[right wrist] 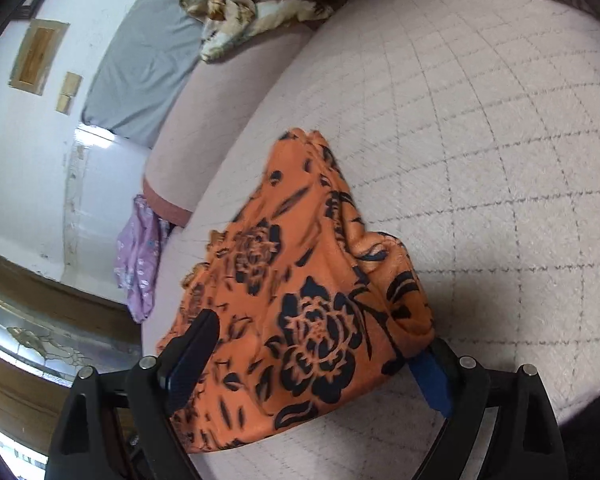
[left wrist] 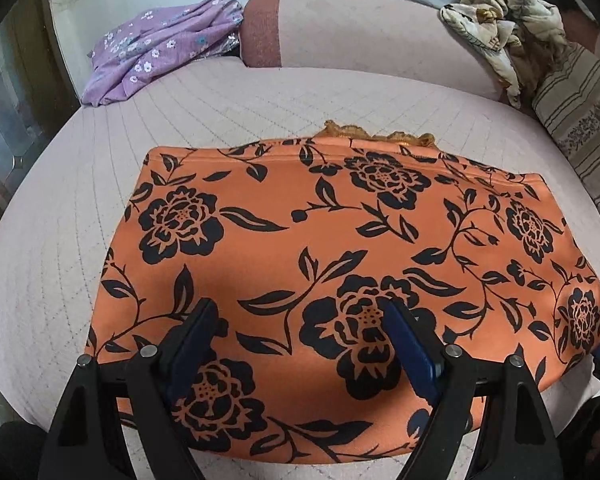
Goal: Fold small clothes
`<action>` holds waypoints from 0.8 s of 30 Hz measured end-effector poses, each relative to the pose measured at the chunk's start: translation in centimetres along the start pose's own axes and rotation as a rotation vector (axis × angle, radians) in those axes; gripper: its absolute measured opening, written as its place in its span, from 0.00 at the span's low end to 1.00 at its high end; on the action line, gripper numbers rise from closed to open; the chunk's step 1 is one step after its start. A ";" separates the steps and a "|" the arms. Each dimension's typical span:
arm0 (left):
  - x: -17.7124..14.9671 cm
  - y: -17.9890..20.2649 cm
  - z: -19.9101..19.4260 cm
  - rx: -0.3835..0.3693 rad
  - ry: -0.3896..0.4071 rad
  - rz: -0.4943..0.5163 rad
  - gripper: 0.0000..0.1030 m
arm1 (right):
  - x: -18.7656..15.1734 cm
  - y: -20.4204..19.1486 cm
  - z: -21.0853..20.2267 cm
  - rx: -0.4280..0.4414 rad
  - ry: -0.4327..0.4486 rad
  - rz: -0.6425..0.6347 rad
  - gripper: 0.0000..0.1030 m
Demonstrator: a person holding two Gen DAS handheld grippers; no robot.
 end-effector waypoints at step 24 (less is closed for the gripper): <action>-0.3 0.8 0.6 0.004 -0.002 0.059 0.84 | 0.9 -4.9 -0.8 -0.154 -0.015 -0.296 0.10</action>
Point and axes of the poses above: each gripper's, at about its wrist camera, not at the fingertips, and z roughly the way its jaws point, y to its right, x to its top, the point moved 1 cm from there along z, roughly the way its jaws point, and after that the axes turned 7 degrees about -z, right-handed, at the moved point
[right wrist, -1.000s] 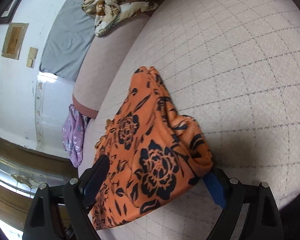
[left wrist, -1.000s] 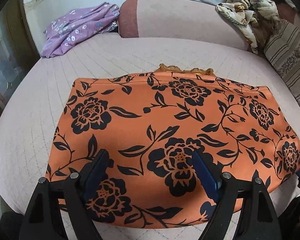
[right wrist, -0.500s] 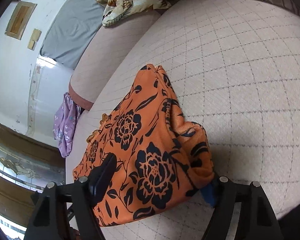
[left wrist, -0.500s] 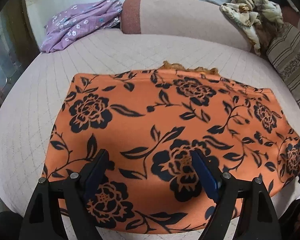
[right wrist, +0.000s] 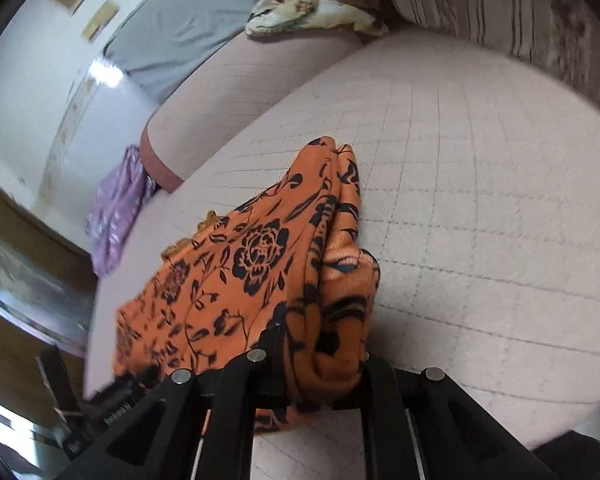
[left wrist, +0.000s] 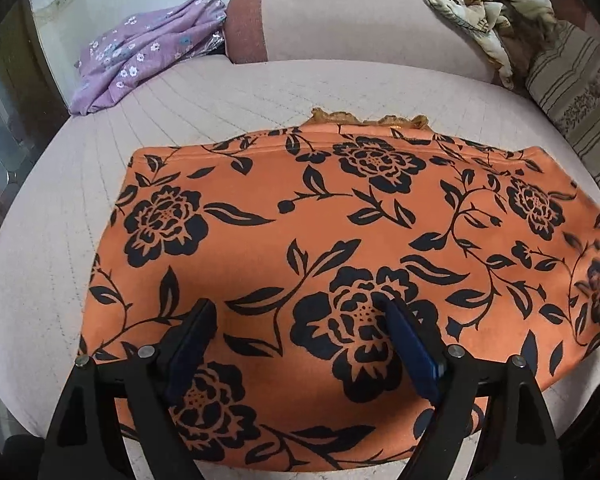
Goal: Fold small clothes
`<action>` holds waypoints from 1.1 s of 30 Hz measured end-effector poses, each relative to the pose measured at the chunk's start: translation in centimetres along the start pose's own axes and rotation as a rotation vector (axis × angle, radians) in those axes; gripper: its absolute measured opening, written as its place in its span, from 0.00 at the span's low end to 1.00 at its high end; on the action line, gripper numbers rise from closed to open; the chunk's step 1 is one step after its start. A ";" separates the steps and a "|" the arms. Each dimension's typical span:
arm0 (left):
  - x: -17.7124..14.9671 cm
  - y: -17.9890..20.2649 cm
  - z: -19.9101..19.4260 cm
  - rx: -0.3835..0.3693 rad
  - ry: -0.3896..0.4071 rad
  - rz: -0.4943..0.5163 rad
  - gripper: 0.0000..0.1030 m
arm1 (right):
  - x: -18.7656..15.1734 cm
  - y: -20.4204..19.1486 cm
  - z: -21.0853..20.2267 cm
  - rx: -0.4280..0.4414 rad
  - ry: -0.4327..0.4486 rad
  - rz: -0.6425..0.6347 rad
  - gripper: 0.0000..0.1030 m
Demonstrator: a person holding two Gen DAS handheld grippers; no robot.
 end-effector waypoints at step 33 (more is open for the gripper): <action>0.2 0.6 0.3 -0.034 0.011 0.053 0.97 | 11.3 1.8 9.7 -0.125 -0.109 -0.131 0.24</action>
Point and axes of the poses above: each gripper's, at about its wrist camera, not at the fingertips, and z roughly the way its jaws point, y to its right, x to its top, the point moved 1 cm from there along z, roughly the way its jaws point, and after that the axes turned 7 degrees about -z, right-handed, at the moved point
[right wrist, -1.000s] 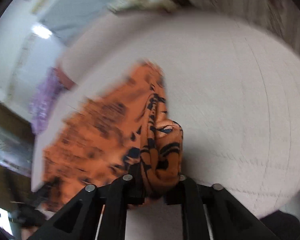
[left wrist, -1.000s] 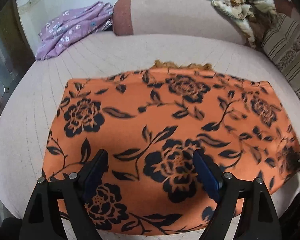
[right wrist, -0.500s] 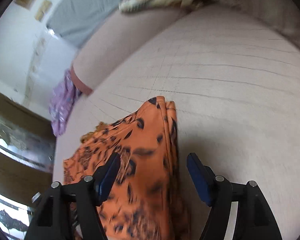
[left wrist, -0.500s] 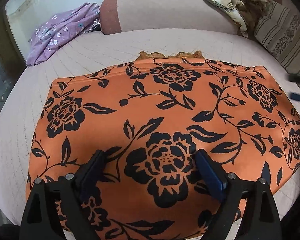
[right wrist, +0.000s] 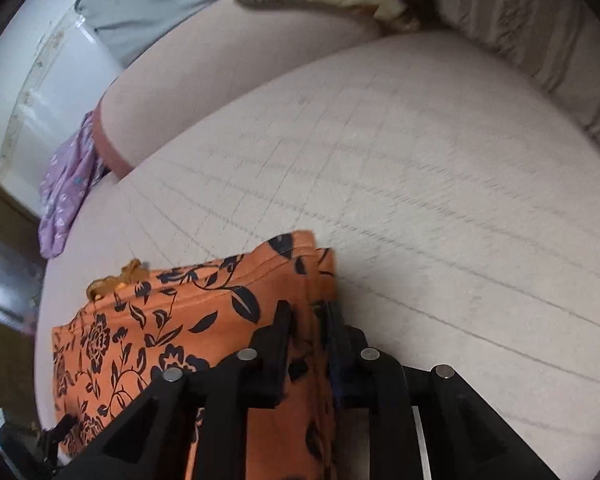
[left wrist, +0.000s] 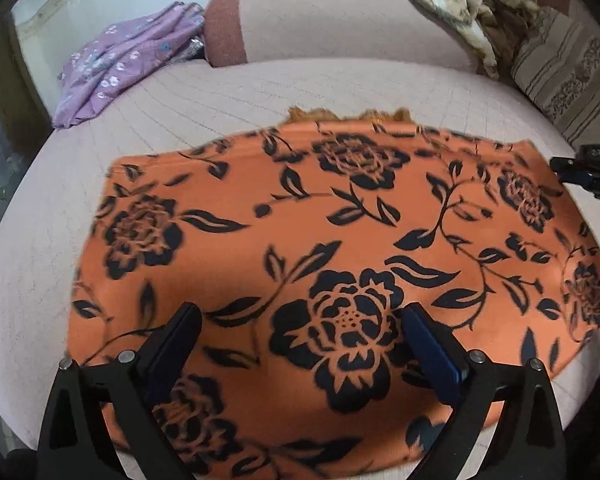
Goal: Fold small clothes
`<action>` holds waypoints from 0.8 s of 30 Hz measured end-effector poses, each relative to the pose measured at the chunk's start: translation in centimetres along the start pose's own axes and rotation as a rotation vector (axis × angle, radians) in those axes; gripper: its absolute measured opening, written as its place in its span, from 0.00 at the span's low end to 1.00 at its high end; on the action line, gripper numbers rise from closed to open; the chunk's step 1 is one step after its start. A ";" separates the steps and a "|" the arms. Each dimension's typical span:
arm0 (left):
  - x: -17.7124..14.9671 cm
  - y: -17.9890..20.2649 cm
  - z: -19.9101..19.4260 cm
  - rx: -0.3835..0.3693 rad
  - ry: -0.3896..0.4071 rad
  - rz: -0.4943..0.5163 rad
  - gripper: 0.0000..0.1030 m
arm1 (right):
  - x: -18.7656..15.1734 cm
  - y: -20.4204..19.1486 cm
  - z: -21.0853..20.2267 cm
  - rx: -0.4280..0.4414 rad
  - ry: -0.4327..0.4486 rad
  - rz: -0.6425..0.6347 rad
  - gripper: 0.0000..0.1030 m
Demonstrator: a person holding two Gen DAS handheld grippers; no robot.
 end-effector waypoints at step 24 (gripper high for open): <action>-3.1 -4.1 -3.1 -0.014 0.016 -0.024 0.99 | -12.7 -2.2 -7.0 0.206 -0.001 0.143 0.66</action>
Point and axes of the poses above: each gripper's, at about its wrist camera, not at the fingertips, and z roughly the way its jaws point, y to its right, x to its top, the point moved 1 cm from there along z, roughly the way its jaws point, and after that the axes turned 7 degrees about -z, right-handed, at the moved point
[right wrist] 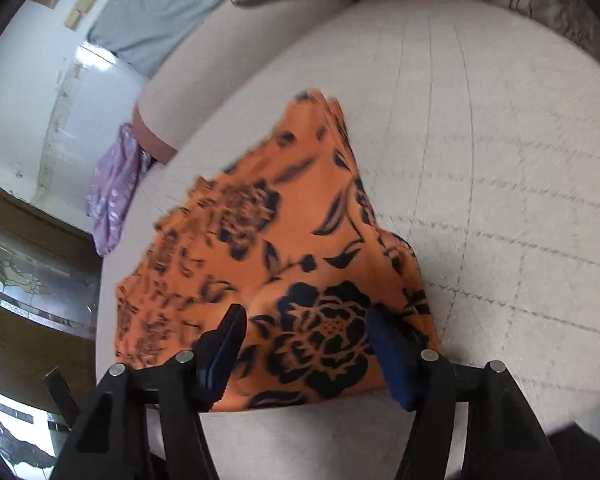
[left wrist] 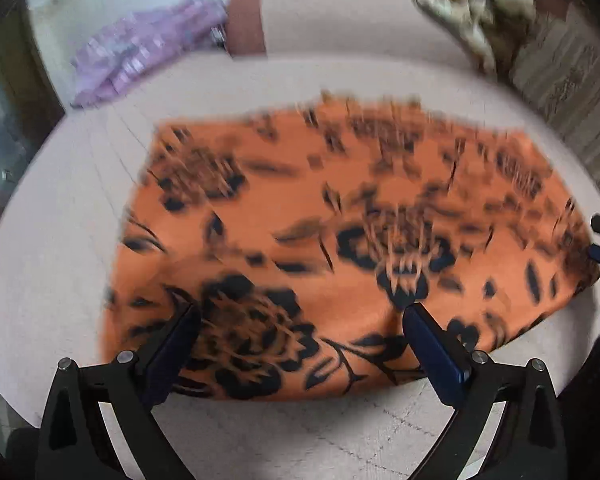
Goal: Fold small clothes
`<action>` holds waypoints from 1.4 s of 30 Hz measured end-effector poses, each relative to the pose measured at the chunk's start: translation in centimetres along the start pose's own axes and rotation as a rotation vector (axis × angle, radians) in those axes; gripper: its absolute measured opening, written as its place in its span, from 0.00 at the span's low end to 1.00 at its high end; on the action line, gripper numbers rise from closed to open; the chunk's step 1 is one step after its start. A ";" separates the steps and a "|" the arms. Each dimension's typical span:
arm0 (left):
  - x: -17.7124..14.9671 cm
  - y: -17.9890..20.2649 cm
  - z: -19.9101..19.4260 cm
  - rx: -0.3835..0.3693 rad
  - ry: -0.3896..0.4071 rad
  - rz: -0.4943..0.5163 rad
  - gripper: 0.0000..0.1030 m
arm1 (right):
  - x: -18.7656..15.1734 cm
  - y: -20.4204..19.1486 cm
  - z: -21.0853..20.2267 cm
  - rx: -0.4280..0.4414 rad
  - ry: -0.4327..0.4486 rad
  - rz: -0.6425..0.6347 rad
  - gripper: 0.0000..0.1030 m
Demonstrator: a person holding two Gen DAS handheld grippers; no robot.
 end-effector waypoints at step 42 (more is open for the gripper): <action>14.9 -11.2 11.2 0.113 -0.111 -0.145 0.50 | -2.1 -0.5 1.5 0.025 0.013 -0.151 0.81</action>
Point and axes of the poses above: each gripper's, at about its wrist camera, not at the fingertips, and z roughly the way its jaws point, y to its right, x to its top, the point moved 1 cm from there along z, roughly the way its jaws point, and after that the axes turned 7 degrees about -z, right-handed, at the moved point
